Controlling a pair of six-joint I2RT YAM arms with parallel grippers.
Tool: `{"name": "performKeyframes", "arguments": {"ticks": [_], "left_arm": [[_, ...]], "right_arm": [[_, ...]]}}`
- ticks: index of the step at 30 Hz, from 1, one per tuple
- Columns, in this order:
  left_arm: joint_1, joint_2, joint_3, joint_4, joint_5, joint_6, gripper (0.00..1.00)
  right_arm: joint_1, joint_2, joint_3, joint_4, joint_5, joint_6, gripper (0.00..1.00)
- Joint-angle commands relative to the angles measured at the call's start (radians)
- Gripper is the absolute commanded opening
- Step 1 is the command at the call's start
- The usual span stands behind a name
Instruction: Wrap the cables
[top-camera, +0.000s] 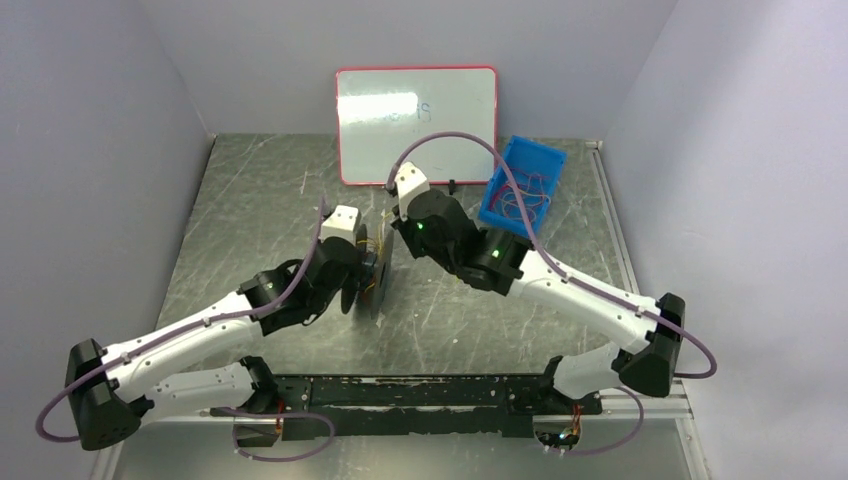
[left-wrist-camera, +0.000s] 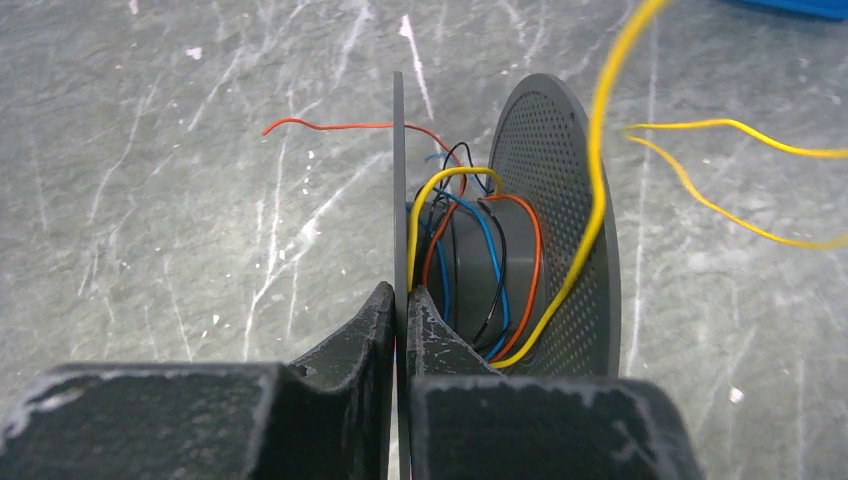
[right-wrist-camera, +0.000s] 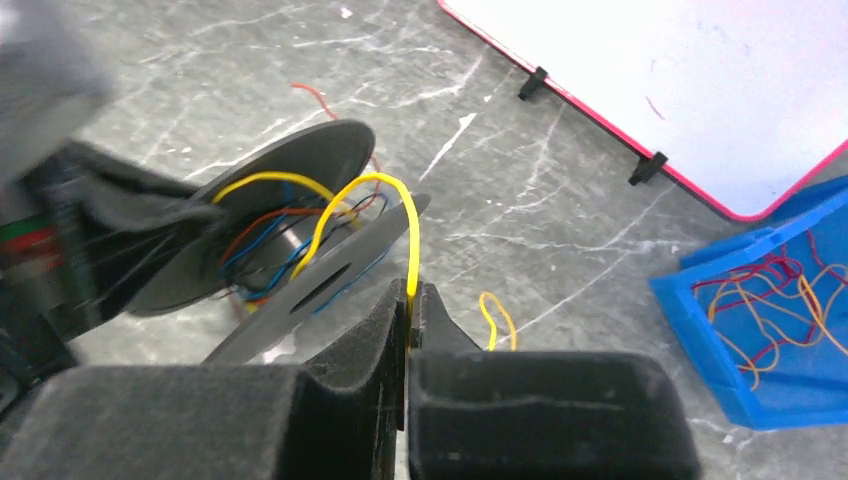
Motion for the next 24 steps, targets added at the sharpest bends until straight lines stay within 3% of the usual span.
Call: {"name": "performKeyframes", "arguments": {"ticks": [1,9,16,24], "left_arm": [[-0.019,-0.074,0.018,0.056,0.077,0.047,0.07],[-0.021,-0.175,0.078,-0.024,0.198,0.13,0.07],[-0.021,-0.273,0.173,-0.054,0.308,0.18,0.07],[-0.021,-0.27,0.29,-0.079,0.361,0.205,0.07]], "right_arm": [[-0.072,0.035,0.031,0.048,-0.071,-0.071,0.0],[-0.186,0.073,-0.032,0.116,-0.166,-0.064,0.0],[-0.261,0.062,-0.179,0.193,-0.259,-0.016,0.0],[-0.282,0.012,-0.387,0.342,-0.407,0.062,0.02]]}}
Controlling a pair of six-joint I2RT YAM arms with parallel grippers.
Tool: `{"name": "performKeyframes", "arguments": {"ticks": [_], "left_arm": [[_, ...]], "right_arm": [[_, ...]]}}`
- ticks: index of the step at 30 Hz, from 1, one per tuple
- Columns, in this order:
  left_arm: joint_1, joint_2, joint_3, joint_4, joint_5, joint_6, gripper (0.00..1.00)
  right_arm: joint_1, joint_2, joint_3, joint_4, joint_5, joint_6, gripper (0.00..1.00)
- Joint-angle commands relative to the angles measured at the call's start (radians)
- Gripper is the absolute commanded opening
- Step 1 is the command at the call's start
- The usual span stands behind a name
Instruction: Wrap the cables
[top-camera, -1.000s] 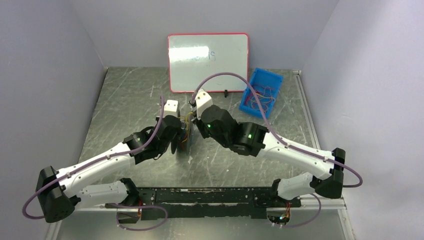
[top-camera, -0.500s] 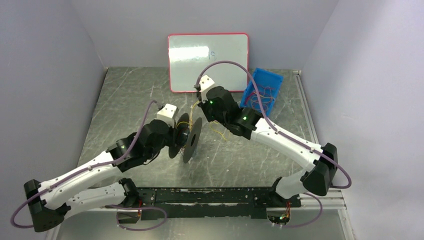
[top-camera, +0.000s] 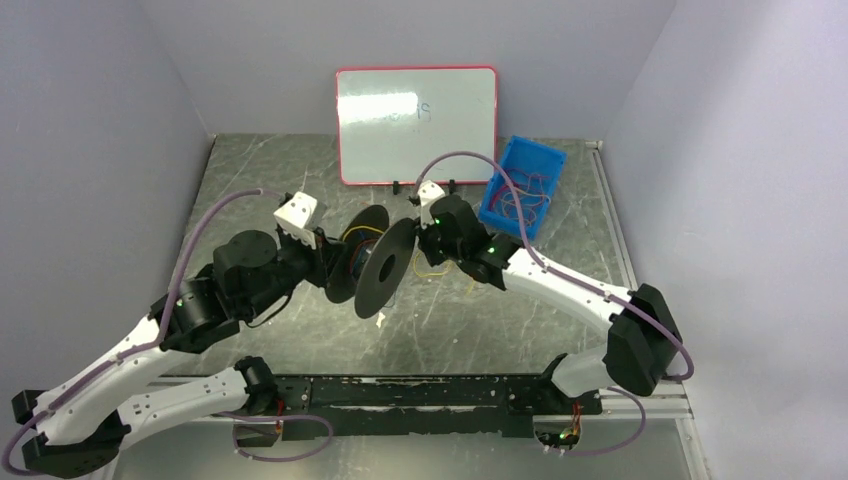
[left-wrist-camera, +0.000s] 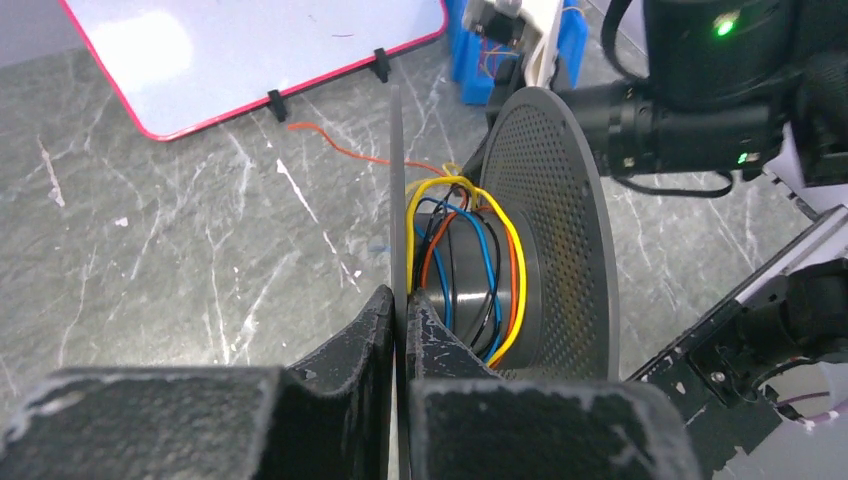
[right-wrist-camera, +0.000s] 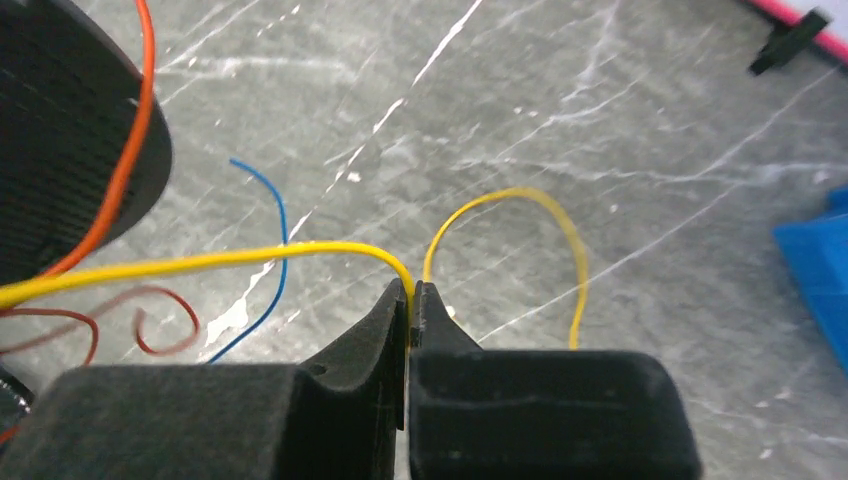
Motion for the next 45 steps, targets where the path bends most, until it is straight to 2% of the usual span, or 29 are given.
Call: {"name": "performKeyframes", "arguments": {"ticks": [1,6,10,21,29,34,38,45], "left_arm": [[-0.007,0.001,0.086,0.041,0.062,0.019,0.07],[-0.007,0.017,0.144,0.033,0.078,0.027,0.07],[-0.007,0.027,0.182,0.013,0.071,0.031,0.07],[-0.008,0.053,0.256,-0.012,0.05,0.042,0.07],[-0.008,0.069,0.291,-0.015,0.045,0.055,0.07],[-0.007,0.073,0.311,-0.008,0.055,0.052,0.07],[-0.007,0.076,0.319,-0.003,0.045,0.039,0.07],[-0.007,0.077,0.324,0.015,0.009,0.0,0.07]], "right_arm": [[-0.013,-0.051,-0.117,0.146,-0.122,0.069,0.05],[-0.018,-0.082,-0.275,0.292,-0.206,0.143,0.22],[-0.022,-0.104,-0.343,0.372,-0.232,0.178,0.31],[-0.026,-0.274,-0.463,0.443,-0.173,0.181,0.57],[-0.029,-0.436,-0.619,0.508,-0.1,0.217,0.6],[-0.029,-0.453,-0.738,0.676,-0.126,0.264,0.6],[-0.029,-0.39,-0.815,0.883,-0.178,0.317,0.61],[-0.025,-0.139,-0.846,1.253,-0.275,0.434,0.62]]}}
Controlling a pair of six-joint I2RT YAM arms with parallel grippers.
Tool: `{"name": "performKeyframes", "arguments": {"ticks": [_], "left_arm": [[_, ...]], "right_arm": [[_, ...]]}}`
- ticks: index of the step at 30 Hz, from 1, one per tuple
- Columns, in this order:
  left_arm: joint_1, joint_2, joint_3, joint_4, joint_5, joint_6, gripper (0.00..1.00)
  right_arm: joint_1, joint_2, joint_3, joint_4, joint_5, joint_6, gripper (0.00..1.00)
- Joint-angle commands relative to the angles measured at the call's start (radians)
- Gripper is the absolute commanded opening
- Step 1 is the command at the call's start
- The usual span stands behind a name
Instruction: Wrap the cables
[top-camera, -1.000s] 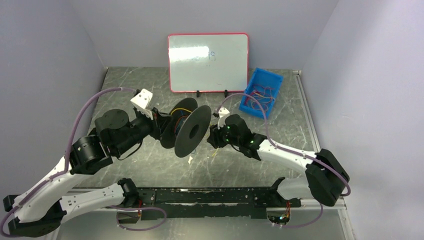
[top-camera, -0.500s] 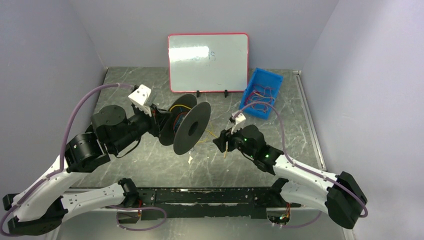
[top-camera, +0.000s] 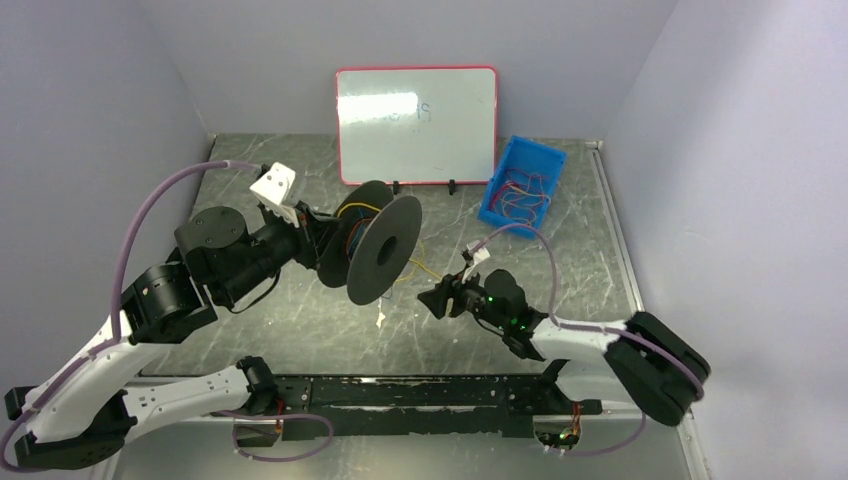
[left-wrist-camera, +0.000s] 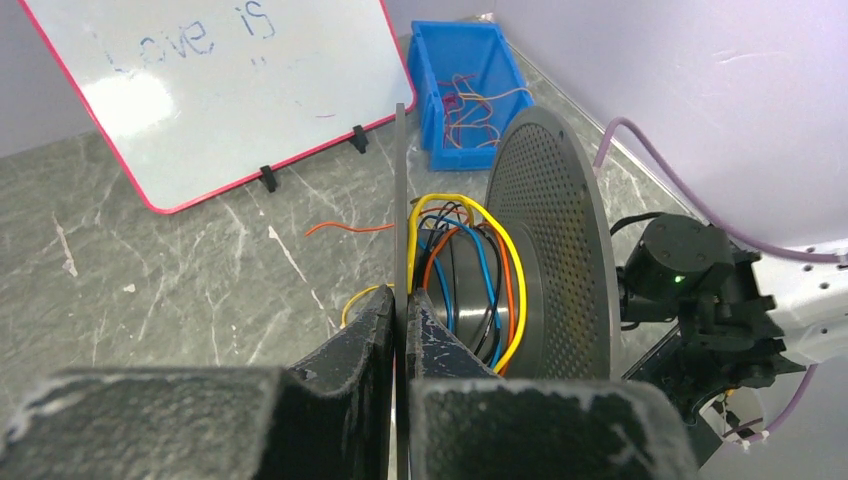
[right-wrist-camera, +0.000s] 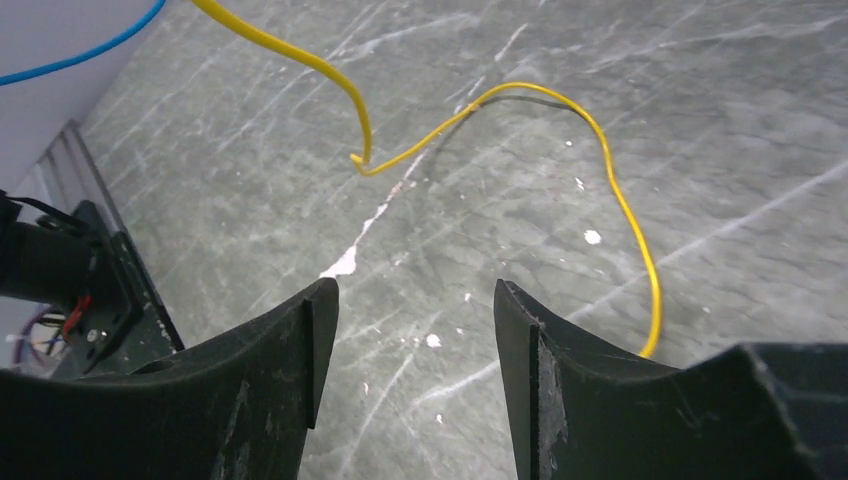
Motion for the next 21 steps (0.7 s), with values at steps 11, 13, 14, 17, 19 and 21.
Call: {"name": "performKeyframes", "arguments": {"ticks": [11,13,14,17,19,21], "left_arm": [[-0.007,-0.005,0.067,0.099,-0.047,-0.066,0.07],[-0.007,-0.006,0.067,0.098,-0.041,-0.068,0.07],[-0.007,-0.009,0.066,0.098,-0.038,-0.07,0.07],[-0.007,-0.012,0.065,0.097,-0.038,-0.074,0.07],[-0.007,-0.018,0.065,0.095,-0.043,-0.075,0.07],[-0.007,-0.024,0.068,0.095,-0.042,-0.076,0.07]], "right_arm": [[0.076,0.53,0.118,0.734,-0.04,0.154,0.64],[0.094,0.586,0.149,0.776,-0.015,0.149,0.64],[0.101,0.609,0.166,0.791,-0.001,0.144,0.64],[0.113,0.675,0.204,0.829,0.042,0.135,0.63],[0.116,0.716,0.214,0.875,0.07,0.137,0.61],[0.116,0.763,0.217,0.921,0.086,0.142,0.57]]}}
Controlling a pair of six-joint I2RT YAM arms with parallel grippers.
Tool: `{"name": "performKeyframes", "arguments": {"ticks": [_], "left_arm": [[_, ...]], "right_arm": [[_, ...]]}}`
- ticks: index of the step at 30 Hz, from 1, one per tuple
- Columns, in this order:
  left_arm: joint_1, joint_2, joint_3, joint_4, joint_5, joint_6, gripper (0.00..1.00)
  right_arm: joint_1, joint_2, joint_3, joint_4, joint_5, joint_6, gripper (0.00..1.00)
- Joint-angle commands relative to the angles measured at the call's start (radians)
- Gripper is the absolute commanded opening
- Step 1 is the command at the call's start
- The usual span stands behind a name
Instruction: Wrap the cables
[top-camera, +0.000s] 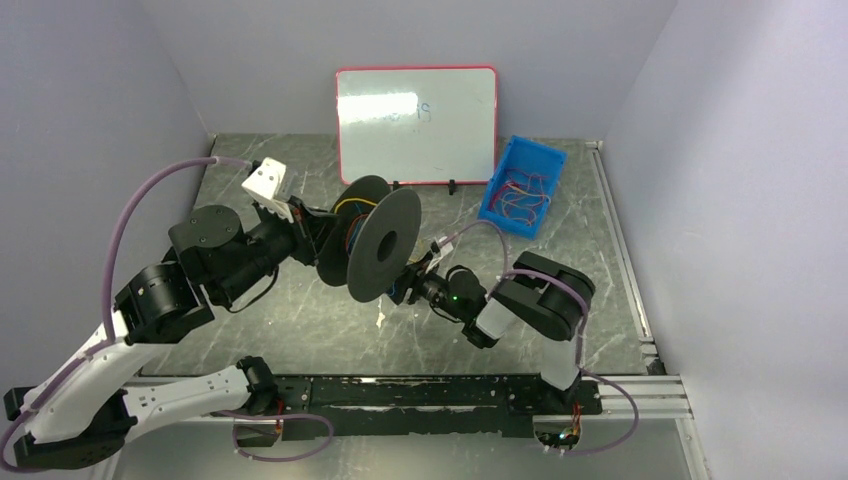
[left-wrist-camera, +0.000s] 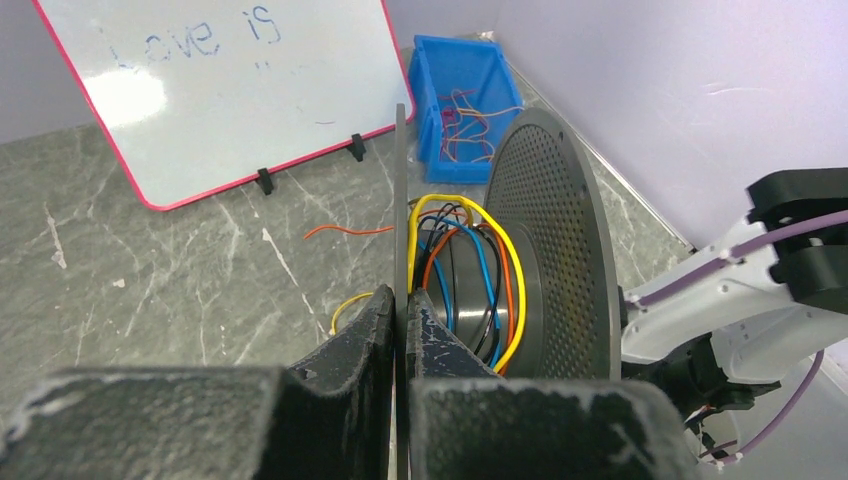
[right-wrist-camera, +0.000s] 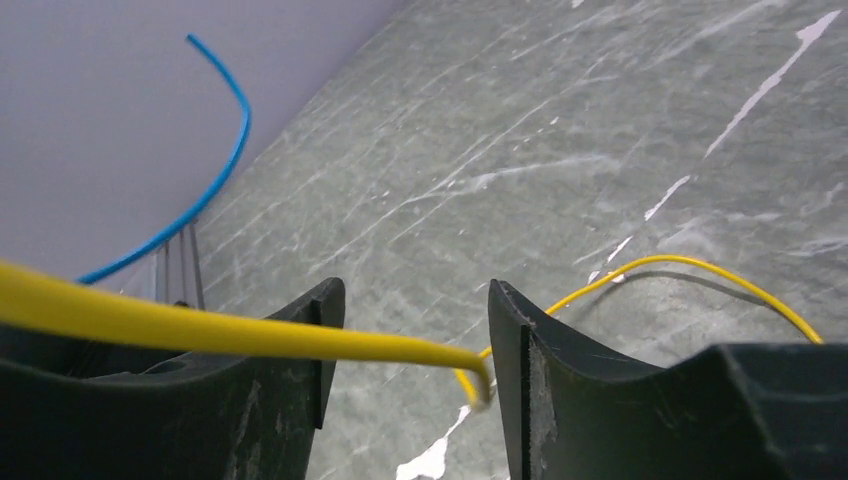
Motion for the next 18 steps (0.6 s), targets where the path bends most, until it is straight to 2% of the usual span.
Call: {"name": "performKeyframes", "arguments": {"ticks": [1,4,8,15,18], "left_arm": [[-0.007,-0.03,0.05,0.093,-0.013,-0.022,0.07],[-0.007,-0.033,0.053,0.088,-0.025,-0.023,0.07],[-0.007,-0.042,0.049,0.097,-0.048,-0.029,0.07],[-0.007,-0.054,0.037,0.116,-0.085,-0.045,0.07],[-0.007,-0.057,0.031,0.121,-0.115,-0.055,0.07]], "right_arm": [[0.003,0.087,0.012,0.176,0.077,-0.001,0.54],[0.004,0.13,0.013,0.233,0.061,0.024,0.4],[0.018,0.157,-0.011,0.29,0.066,0.029,0.32],[0.035,0.157,-0.077,0.351,0.072,0.017,0.01],[0.045,0.146,-0.103,0.366,0.072,0.013,0.0]]}}
